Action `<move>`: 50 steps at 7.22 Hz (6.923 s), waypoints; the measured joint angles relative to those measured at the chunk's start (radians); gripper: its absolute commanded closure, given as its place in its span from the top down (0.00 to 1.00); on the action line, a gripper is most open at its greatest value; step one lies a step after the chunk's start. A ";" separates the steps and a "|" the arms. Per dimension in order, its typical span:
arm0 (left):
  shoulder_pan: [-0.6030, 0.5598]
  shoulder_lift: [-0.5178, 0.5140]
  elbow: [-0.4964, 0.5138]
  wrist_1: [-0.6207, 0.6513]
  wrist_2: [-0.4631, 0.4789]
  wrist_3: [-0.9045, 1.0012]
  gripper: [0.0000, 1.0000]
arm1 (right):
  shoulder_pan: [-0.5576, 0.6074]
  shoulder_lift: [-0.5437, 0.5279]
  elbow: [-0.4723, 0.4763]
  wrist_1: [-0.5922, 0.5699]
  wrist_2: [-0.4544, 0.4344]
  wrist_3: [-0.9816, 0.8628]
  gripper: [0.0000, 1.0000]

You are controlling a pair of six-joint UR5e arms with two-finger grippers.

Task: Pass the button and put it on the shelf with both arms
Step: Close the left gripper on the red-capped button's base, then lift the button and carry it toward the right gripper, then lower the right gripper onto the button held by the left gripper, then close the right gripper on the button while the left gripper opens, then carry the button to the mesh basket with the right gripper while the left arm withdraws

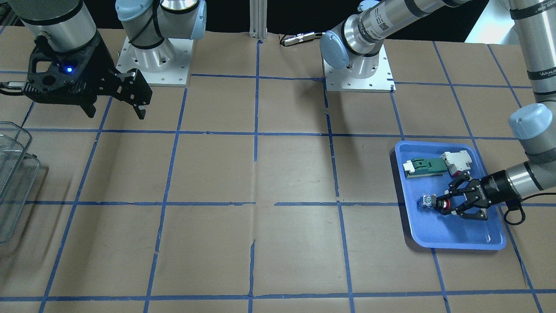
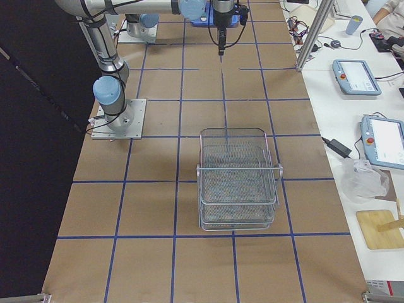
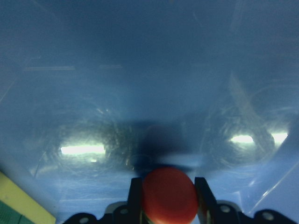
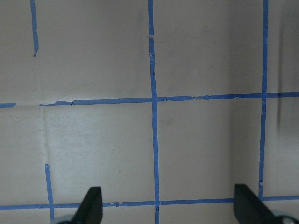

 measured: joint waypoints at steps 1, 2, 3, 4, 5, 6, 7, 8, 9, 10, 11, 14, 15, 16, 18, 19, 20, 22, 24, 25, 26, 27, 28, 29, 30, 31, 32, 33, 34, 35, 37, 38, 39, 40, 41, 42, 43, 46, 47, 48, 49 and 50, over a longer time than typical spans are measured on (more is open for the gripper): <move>-0.001 0.012 0.002 -0.010 0.002 -0.001 0.00 | 0.000 0.000 0.000 0.000 0.002 0.000 1.00; -0.005 0.032 0.007 -0.022 0.003 -0.001 0.00 | 0.000 0.000 0.000 0.002 0.004 -0.002 1.00; -0.021 0.063 0.015 -0.039 0.003 -0.005 0.00 | -0.002 0.002 0.000 0.007 0.003 -0.003 1.00; -0.051 0.103 0.021 -0.050 0.002 -0.017 0.00 | -0.005 0.005 0.000 0.012 0.003 -0.012 1.00; -0.095 0.148 0.023 -0.059 -0.001 -0.052 0.00 | -0.007 0.007 0.003 0.012 -0.002 -0.046 1.00; -0.163 0.198 0.022 -0.067 -0.006 -0.122 0.00 | -0.008 0.013 0.010 0.004 0.000 -0.090 1.00; -0.240 0.237 0.018 -0.072 -0.030 -0.212 0.00 | -0.009 0.021 0.015 -0.007 0.004 -0.106 1.00; -0.323 0.270 0.013 -0.073 -0.079 -0.317 0.00 | -0.009 0.027 0.014 -0.014 0.003 -0.110 1.00; -0.415 0.301 0.011 -0.070 -0.125 -0.438 0.00 | -0.007 0.029 0.013 -0.014 0.002 -0.111 1.00; -0.507 0.325 0.009 -0.058 -0.168 -0.561 0.00 | -0.002 0.029 0.014 -0.007 0.002 -0.112 1.00; -0.591 0.342 0.007 -0.028 -0.209 -0.676 0.00 | 0.003 0.026 0.017 0.005 0.004 -0.121 1.00; -0.809 0.332 -0.035 0.256 -0.241 -1.040 0.00 | 0.008 -0.004 0.023 0.034 0.058 -0.494 1.00; -0.851 0.327 -0.067 0.378 -0.242 -1.141 0.00 | 0.010 -0.015 0.025 0.046 0.066 -0.640 1.00; -0.878 0.327 -0.094 0.465 -0.243 -1.215 0.00 | 0.010 -0.022 0.027 0.056 0.069 -0.805 1.00; -0.925 0.335 -0.115 0.523 -0.241 -1.293 0.00 | 0.011 -0.016 0.030 0.062 0.072 -1.134 1.00; -0.947 0.340 -0.117 0.540 -0.240 -1.326 0.00 | 0.011 0.001 0.032 0.056 0.086 -1.255 1.00; -0.966 0.342 -0.117 0.554 -0.240 -1.355 0.00 | 0.010 0.023 0.033 0.041 0.120 -1.333 1.00; -0.999 0.339 -0.115 0.572 -0.234 -1.389 0.00 | 0.011 0.036 0.035 0.003 0.165 -1.435 1.00; -1.021 0.340 -0.115 0.601 -0.231 -1.432 0.00 | 0.021 0.039 0.047 0.000 0.184 -1.483 1.00; -1.030 0.342 -0.114 0.607 -0.231 -1.445 0.00 | 0.035 0.041 0.066 -0.007 0.193 -1.488 1.00; -1.041 0.344 -0.111 0.610 -0.231 -1.453 0.00 | 0.047 0.044 0.082 -0.032 0.197 -1.491 1.00; -1.048 0.348 -0.110 0.614 -0.231 -1.463 0.00 | 0.053 0.047 0.089 -0.060 0.199 -1.490 1.00; -1.051 0.354 -0.109 0.618 -0.232 -1.475 0.00 | 0.056 0.050 0.092 -0.073 0.201 -1.487 0.93; -1.052 0.359 -0.110 0.620 -0.232 -1.480 0.00 | 0.060 0.051 0.094 -0.074 0.201 -1.486 0.41; -1.052 0.363 -0.112 0.621 -0.232 -1.482 0.00 | 0.064 0.049 0.094 -0.073 0.200 -1.485 0.31; -1.053 0.367 -0.114 0.621 -0.231 -1.483 0.00 | 0.066 0.047 0.091 -0.072 0.199 -1.484 0.12; -1.053 0.369 -0.115 0.622 -0.230 -1.483 0.00 | 0.067 0.046 0.088 -0.071 0.199 -1.485 0.00; -1.052 0.370 -0.115 0.622 -0.231 -1.484 0.00 | 0.067 0.046 0.084 -0.072 0.199 -1.488 0.00; -1.052 0.371 -0.115 0.623 -0.231 -1.483 0.00 | 0.067 0.046 0.082 -0.074 0.200 -1.492 0.00; -1.051 0.371 -0.113 0.624 -0.231 -1.484 0.43 | 0.068 0.045 0.081 -0.076 0.200 -1.494 0.00; -1.047 0.374 -0.104 0.624 -0.230 -1.509 0.89 | 0.068 0.046 0.081 -0.078 0.200 -1.494 0.00; -1.052 0.379 -0.101 0.625 -0.230 -1.522 0.90 | 0.067 0.047 0.081 -0.079 0.201 -1.494 0.00; -1.053 0.385 -0.100 0.625 -0.228 -1.529 0.90 | 0.067 0.046 0.081 -0.078 0.201 -1.495 0.00; -1.052 0.391 -0.100 0.624 -0.228 -1.531 0.90 | 0.067 0.046 0.080 -0.078 0.201 -1.496 0.00; -1.051 0.394 -0.099 0.623 -0.228 -1.531 0.89 | 0.067 0.046 0.080 -0.078 0.201 -1.497 0.00; -1.044 0.397 -0.099 0.622 -0.227 -1.521 0.89 | 0.066 0.047 0.080 -0.078 0.201 -1.500 0.00; -1.020 0.398 -0.102 0.620 -0.220 -1.479 0.90 | 0.059 0.049 0.079 -0.081 0.200 -1.502 0.00; -0.873 0.399 -0.114 0.594 -0.174 -1.189 0.95 | -0.116 0.057 0.071 -0.086 0.176 -1.515 0.00; -0.818 0.399 -0.117 0.542 -0.132 -1.039 0.97 | -0.235 0.061 0.070 -0.087 0.158 -1.554 0.00; -0.770 0.401 -0.115 0.470 -0.071 -0.866 0.99 | -0.344 0.077 0.069 -0.111 0.125 -1.597 0.00; -0.729 0.407 -0.107 0.385 -0.002 -0.690 1.00 | -0.443 0.114 0.068 -0.168 0.079 -1.634 0.00; -0.694 0.423 -0.099 0.290 0.057 -0.529 1.00 | -0.533 0.166 0.066 -0.232 0.044 -1.706 0.00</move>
